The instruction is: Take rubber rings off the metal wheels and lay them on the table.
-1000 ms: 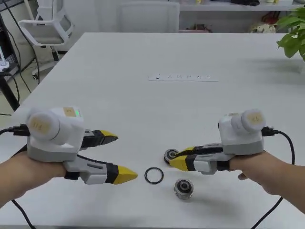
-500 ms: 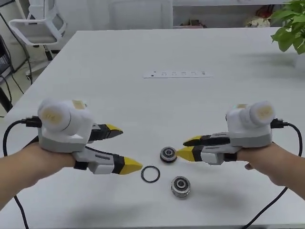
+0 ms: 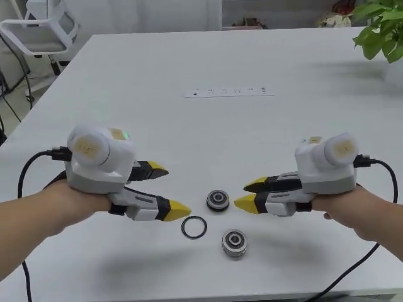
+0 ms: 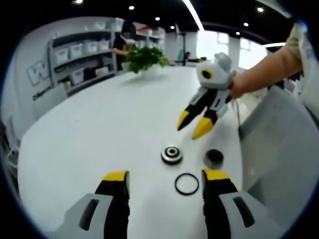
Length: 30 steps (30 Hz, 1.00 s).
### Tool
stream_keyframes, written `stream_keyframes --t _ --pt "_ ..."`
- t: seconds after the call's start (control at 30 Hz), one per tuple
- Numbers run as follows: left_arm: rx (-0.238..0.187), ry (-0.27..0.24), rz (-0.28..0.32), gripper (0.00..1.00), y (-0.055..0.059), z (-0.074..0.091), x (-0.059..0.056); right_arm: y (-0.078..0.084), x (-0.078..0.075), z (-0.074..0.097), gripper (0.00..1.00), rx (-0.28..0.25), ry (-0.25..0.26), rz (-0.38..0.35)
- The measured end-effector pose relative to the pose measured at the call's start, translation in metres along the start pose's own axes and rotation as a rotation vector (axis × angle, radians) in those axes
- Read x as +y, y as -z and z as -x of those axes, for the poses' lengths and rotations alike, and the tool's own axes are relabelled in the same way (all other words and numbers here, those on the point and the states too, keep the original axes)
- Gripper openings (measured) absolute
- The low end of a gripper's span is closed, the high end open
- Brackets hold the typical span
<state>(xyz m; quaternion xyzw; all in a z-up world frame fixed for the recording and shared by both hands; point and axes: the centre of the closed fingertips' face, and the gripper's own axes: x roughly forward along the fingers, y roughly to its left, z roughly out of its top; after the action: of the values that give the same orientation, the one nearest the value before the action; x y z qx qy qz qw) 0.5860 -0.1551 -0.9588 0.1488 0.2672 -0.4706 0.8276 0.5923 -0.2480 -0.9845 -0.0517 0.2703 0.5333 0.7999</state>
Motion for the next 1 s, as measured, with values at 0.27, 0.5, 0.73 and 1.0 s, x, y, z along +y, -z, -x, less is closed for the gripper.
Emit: stream_keyframes --t 0.27,0.5,0.73,1.0 --pt "0.013 0.031 -0.006 0.56 0.0 -0.016 -0.006 0.003 -0.001 -0.007 0.27 0.01 -0.003 0.016" --pt "0.018 0.056 -0.014 0.51 -0.002 -0.029 -0.008 0.005 -0.001 -0.012 0.29 0.017 -0.002 0.028" --pt "0.02 0.077 -0.026 0.47 -0.006 -0.04 -0.015 0.007 0.002 -0.014 0.3 0.02 -0.008 0.034" --pt "0.029 0.095 -0.018 0.38 -0.005 -0.052 -0.021 0.009 0.003 -0.014 0.29 0.022 -0.011 0.035"
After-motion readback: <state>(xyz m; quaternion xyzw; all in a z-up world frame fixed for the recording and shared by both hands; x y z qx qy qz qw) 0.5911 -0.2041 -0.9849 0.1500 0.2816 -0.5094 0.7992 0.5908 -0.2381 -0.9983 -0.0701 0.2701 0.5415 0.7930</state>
